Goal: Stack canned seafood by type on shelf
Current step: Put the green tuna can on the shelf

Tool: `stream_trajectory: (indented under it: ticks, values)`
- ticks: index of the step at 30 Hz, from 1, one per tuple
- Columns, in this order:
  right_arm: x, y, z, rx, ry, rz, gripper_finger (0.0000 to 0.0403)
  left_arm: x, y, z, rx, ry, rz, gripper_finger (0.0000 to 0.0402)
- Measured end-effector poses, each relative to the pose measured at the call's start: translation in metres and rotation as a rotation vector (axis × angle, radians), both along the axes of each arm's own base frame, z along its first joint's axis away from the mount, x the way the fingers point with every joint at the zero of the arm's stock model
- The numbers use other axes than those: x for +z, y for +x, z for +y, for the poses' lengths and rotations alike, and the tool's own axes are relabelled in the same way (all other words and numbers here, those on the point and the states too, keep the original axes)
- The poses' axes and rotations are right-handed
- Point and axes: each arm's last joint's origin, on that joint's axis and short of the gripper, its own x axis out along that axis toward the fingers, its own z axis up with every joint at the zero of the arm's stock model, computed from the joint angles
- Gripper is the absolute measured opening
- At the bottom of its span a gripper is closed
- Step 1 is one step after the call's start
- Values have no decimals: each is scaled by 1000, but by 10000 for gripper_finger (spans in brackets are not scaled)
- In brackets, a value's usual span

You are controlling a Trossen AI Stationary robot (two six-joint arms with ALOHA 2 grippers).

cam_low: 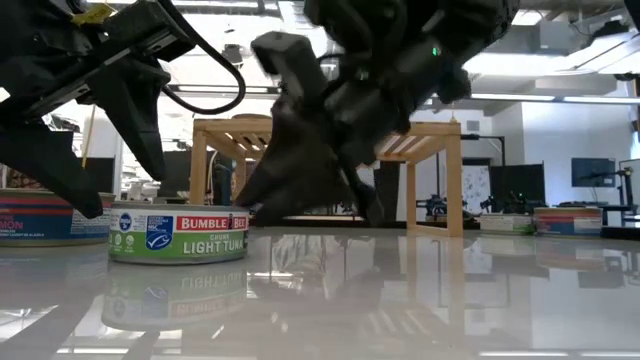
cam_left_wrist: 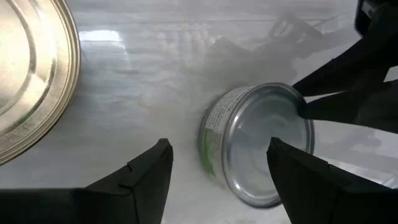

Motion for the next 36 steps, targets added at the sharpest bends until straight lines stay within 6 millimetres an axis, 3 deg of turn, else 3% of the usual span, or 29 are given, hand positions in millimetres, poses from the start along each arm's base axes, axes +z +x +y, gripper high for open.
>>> stream_trajectory:
  ticks: [12,19,30,36]
  values:
    - [-9,2,2,30,42,11,110,1,3,-2,-14,-10,-27,249]
    - [-10,1,2,26,46,28,75,2,1,-5,-14,-22,-36,249]
    - [-10,1,2,27,46,29,55,1,-7,-32,38,-102,-164,249]
    - [-10,1,2,27,47,25,55,-19,3,-41,65,-119,-203,249]
